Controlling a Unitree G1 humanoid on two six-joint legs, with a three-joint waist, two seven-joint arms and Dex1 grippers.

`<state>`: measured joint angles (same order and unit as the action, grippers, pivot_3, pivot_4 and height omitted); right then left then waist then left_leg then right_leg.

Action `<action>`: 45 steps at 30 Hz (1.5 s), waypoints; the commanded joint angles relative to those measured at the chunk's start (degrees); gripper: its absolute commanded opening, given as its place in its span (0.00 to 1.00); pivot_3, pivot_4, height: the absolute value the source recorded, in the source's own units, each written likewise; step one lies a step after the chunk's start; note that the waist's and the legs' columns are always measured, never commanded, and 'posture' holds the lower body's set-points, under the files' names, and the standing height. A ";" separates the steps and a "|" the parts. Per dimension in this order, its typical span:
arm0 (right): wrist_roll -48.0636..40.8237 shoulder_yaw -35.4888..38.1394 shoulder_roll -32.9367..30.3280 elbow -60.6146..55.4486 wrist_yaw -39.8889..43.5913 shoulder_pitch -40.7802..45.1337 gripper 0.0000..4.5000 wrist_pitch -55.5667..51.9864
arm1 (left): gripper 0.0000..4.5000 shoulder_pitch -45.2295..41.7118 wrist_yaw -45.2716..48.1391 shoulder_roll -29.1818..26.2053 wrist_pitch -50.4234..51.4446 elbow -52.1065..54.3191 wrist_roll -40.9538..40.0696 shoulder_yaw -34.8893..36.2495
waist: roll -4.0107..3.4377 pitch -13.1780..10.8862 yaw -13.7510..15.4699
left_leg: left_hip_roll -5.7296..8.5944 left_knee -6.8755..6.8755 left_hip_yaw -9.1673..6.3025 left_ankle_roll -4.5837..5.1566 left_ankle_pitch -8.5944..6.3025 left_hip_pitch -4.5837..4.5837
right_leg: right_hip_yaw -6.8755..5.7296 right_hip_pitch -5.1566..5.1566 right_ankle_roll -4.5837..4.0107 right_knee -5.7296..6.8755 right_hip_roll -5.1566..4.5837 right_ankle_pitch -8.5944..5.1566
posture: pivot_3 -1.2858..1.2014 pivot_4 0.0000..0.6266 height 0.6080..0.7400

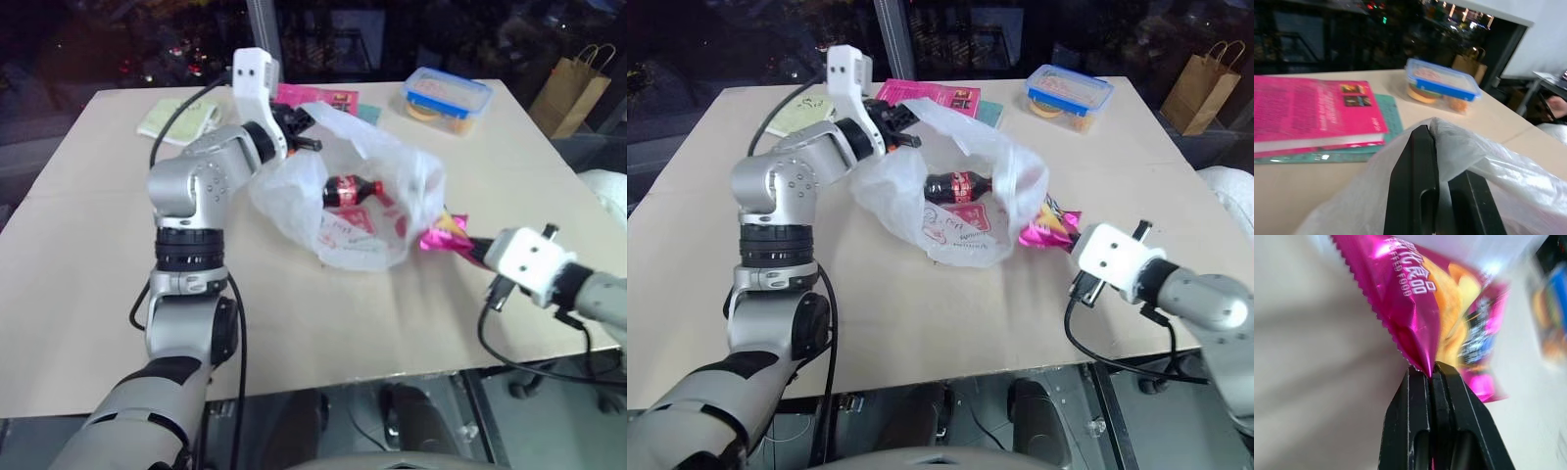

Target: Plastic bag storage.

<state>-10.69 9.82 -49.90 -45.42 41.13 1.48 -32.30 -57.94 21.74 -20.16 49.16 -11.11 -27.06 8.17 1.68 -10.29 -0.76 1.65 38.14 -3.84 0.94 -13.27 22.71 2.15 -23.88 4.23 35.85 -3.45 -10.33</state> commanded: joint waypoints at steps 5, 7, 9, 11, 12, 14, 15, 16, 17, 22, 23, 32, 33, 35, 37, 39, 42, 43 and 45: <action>-53.54 38.31 -10.72 -12.30 4.31 -2.06 0.02 -23.87 | 0.00 -9.51 5.59 2.19 -9.22 -13.84 3.52 -2.46 | -0.02 -0.11 1.10 | -0.02 0.05 -0.10 0.12 -0.07 0.10 | -0.20 0.09 -0.12 -0.09 -0.16 -0.08 | 0.52 0.24 1.00; -61.48 44.75 -13.25 -11.13 1.56 -3.65 0.02 -24.74 | 0.00 -11.01 7.18 2.36 -10.89 -16.86 4.30 -2.68 | -0.01 -0.12 1.41 | 0.00 0.03 -0.10 0.19 -0.11 0.16 | -0.24 0.08 -0.15 -0.21 -0.20 -0.08 | 0.52 0.24 1.00; -72.49 47.35 -16.52 -9.29 -4.85 -2.93 0.02 -22.00 | 0.00 -12.08 8.54 2.36 -11.95 -19.38 5.04 -2.98 | -0.03 -0.13 1.44 | -0.01 0.04 -0.02 0.24 -0.15 0.18 | -0.22 0.07 -0.15 -0.23 -0.26 -0.08 | 0.52 0.24 1.00; -81.37 46.52 -20.03 -7.92 -11.42 -1.54 0.02 -18.11 | 0.00 -12.85 9.67 2.34 -12.56 -21.27 5.66 -3.16 | -0.02 -0.13 1.43 | -0.06 0.01 0.05 0.27 -0.16 0.16 | -0.17 0.07 -0.25 -0.25 -0.30 -0.10 | 0.52 0.24 1.00; -84.80 44.65 -21.72 -7.72 -14.11 -0.36 0.02 -15.56 | 0.00 -13.26 10.27 2.36 -12.86 -22.12 5.91 -3.28 | -0.02 -0.13 1.46 | -0.10 0.01 0.05 0.27 -0.17 0.16 | -0.17 0.07 -0.22 -0.29 -0.30 -0.14 | 0.52 0.24 1.00; -89.20 41.71 -24.06 -7.54 -17.72 1.21 0.02 -12.26 | 0.00 -13.96 11.08 2.50 -13.23 -23.34 6.30 -3.38 | -0.02 -0.13 1.48 | -0.14 0.02 0.10 0.27 -0.17 0.17 | -0.17 0.06 -0.21 -0.30 -0.33 -0.15 | 0.52 0.24 1.00; -90.54 39.53 -24.93 -7.75 -18.54 1.97 0.02 -10.85 | 0.00 -14.39 11.66 2.52 -13.55 -23.97 6.61 -3.63 | -0.02 -0.14 1.51 | -0.14 0.02 0.09 0.27 -0.17 0.19 | -0.18 0.06 -0.21 -0.31 -0.35 -0.16 | 0.52 0.24 1.00; -92.09 37.93 -25.47 -7.74 -18.86 2.29 0.02 -9.98 | 0.00 -15.00 12.12 2.39 -14.03 -24.80 7.09 -3.85 | -0.01 -0.14 1.54 | -0.16 0.01 0.08 0.28 -0.17 0.21 | -0.19 0.06 -0.21 -0.36 -0.35 -0.16 | 0.52 0.24 1.00; -93.24 36.69 -25.90 -7.72 -19.20 2.63 0.02 -9.33 | 0.00 -15.46 12.49 2.30 -14.42 -25.46 7.50 -3.98 | 0.00 -0.15 1.56 | -0.16 0.01 0.08 0.29 -0.18 0.24 | -0.20 0.06 -0.21 -0.40 -0.35 -0.16 | 0.52 0.24 1.00; -97.22 33.56 -27.71 -4.44 -22.92 7.10 0.02 -5.48 | 0.00 -16.44 15.37 0.27 -15.21 -26.84 8.08 -3.48 | -0.01 -0.15 1.54 | -0.09 0.02 0.12 0.52 -0.32 0.41 | -0.21 -0.03 -0.33 -0.53 -0.47 -0.07 | 0.52 0.24 1.00; -95.17 31.49 -27.71 -4.37 -23.18 7.57 0.02 -5.42 | 0.00 -16.05 16.63 -0.40 -14.36 -25.66 7.47 -3.33 | 0.00 -0.15 1.49 | -0.09 0.02 0.14 0.56 -0.34 0.41 | -0.19 -0.03 -0.32 -0.56 -0.48 -0.08 | 0.52 0.24 1.00; -71.25 9.50 -21.39 0.06 -21.65 15.99 0.02 -4.75 | 0.00 -9.13 27.10 -8.54 -5.80 -12.30 4.02 -4.58 | -0.03 -0.14 1.36 | 0.04 0.14 0.29 0.59 -0.35 1.14 | 0.02 -1.00 -0.08 -0.19 -0.52 0.06 | 0.52 0.24 1.00; -67.06 5.50 -20.45 0.72 -21.04 18.72 0.02 -5.14 | 0.00 -8.72 27.08 -8.65 -5.16 -11.42 3.88 -4.46 | -0.04 -0.15 1.44 | 0.04 0.14 0.30 0.59 -0.35 1.13 | 0.02 -1.01 -0.07 -0.17 -0.51 0.06 | 0.52 0.24 1.00; -57.23 -2.96 -17.88 2.48 -19.65 24.56 0.02 -5.76 | 0.00 -8.10 26.39 -8.40 -3.68 -9.69 3.43 -4.02 | -0.04 -0.15 1.50 | 0.05 0.17 0.28 0.59 -0.35 1.14 | -0.02 -1.01 -0.06 -0.17 -0.49 0.05 | 0.52 0.24 1.00; -48.58 -10.95 -15.08 4.17 -17.44 30.21 0.02 -6.60 | 0.00 -7.42 25.27 -7.75 -2.20 -7.28 2.89 -3.72 | -0.04 -0.15 1.38 | 0.06 0.19 0.31 0.58 -0.35 1.13 | -0.01 -1.00 -0.05 -0.18 -0.48 0.05 | 0.52 0.24 1.00; -40.42 -18.18 -12.01 5.64 -14.69 34.84 0.02 -6.91 | 0.00 -7.11 22.90 -6.37 0.19 -4.65 1.86 -2.71 | -0.04 -0.15 1.24 | 0.07 0.21 0.35 0.58 -0.35 1.13 | 0.03 -1.01 -0.04 -0.16 -0.47 0.04 | 0.52 0.24 1.00; -27.16 -27.39 -9.71 8.05 -11.14 39.17 0.02 -6.23 | 0.00 -6.57 20.45 -4.87 2.83 -1.22 0.25 -1.61 | -0.04 -0.15 1.23 | 0.09 0.20 0.33 0.58 -0.35 1.15 | 0.03 -1.04 -0.04 -0.12 -0.47 0.04 | 0.52 0.24 1.00; -23.11 -30.09 -8.74 9.41 -10.66 40.40 0.02 -6.34 | 0.00 -6.29 19.83 -4.54 3.77 0.02 -0.49 -1.27 | -0.04 -0.15 1.20 | 0.10 0.20 0.34 0.57 -0.34 1.15 | 0.03 -1.07 -0.04 -0.08 -0.47 0.04 | 0.52 0.24 1.00; -15.34 -34.24 -7.12 12.75 -11.17 43.19 0.02 -7.42 | 0.00 -5.34 19.60 -4.63 6.01 2.74 -2.10 -1.07 | -0.05 -0.15 0.97 | 0.11 0.19 0.34 0.57 -0.34 1.15 | 0.03 -1.09 -0.03 -0.07 -0.47 0.04 | 0.52 0.24 1.00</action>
<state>-32.87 -23.14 -57.20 -34.26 29.93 42.29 -39.77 -63.10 41.63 -24.48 53.77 -12.44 -27.18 5.70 1.64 -10.44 0.22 1.78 38.33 -3.48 1.50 -13.61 23.86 2.20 -24.98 4.20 35.78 -3.92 -10.29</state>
